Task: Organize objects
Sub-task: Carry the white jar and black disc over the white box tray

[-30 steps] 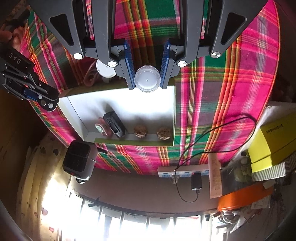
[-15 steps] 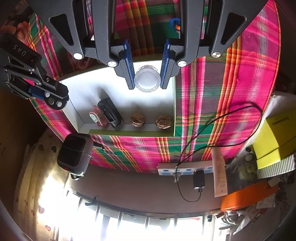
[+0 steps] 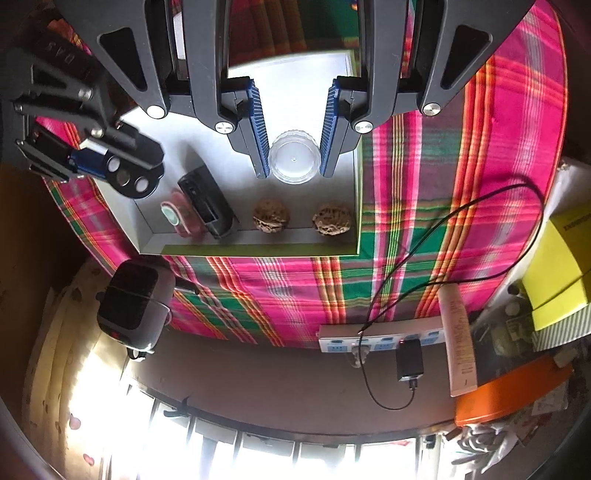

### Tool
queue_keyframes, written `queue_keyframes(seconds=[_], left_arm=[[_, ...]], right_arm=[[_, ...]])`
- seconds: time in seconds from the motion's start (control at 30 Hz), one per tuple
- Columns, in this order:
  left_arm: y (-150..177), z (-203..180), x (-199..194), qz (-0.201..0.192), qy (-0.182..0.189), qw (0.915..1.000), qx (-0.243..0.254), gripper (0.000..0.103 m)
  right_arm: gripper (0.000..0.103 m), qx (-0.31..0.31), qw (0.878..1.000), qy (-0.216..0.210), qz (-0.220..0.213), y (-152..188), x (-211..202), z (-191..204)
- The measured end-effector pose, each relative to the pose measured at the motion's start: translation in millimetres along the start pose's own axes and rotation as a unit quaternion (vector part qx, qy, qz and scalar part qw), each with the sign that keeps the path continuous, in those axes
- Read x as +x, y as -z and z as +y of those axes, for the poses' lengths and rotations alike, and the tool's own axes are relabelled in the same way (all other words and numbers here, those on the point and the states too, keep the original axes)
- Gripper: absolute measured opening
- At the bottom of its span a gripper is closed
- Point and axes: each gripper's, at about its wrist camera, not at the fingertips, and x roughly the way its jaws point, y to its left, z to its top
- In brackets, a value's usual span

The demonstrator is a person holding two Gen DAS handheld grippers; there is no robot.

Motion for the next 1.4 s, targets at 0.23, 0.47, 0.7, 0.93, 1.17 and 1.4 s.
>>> queue_keyframes(seconds=[0.23,0.47,0.7,0.93,1.17,1.4], left_arm=[[-7,4,18,0.011,0.000,0.9999,0.004,0.026],[-6,5,24,0.015,-0.008,0.9997,0.020,0.026],[-5,3,26,0.015,-0.007,0.9996,0.024,0.026],[-5,3,27,0.013,-0.010,0.9995,0.028,0.026],[-3,2,26,0.013,-0.012,0.9991,0.039,0.025],[-1,0,26,0.011,-0.014,0.9989,0.044,0.025]], right_arm=[[0.036,-0.019,0.999,-0.026,0.020,-6,21,13],[0.036,-0.024,0.999,-0.029,0.024,-12,36,18],[0.036,-0.055,0.998,-0.018,0.027,-22,44,21],[0.036,-0.098,0.995,0.007,0.031,-27,50,22],[0.036,-0.153,0.987,-0.001,0.043,-40,57,24],[0.036,-0.211,0.975,-0.011,0.065,-43,64,30]])
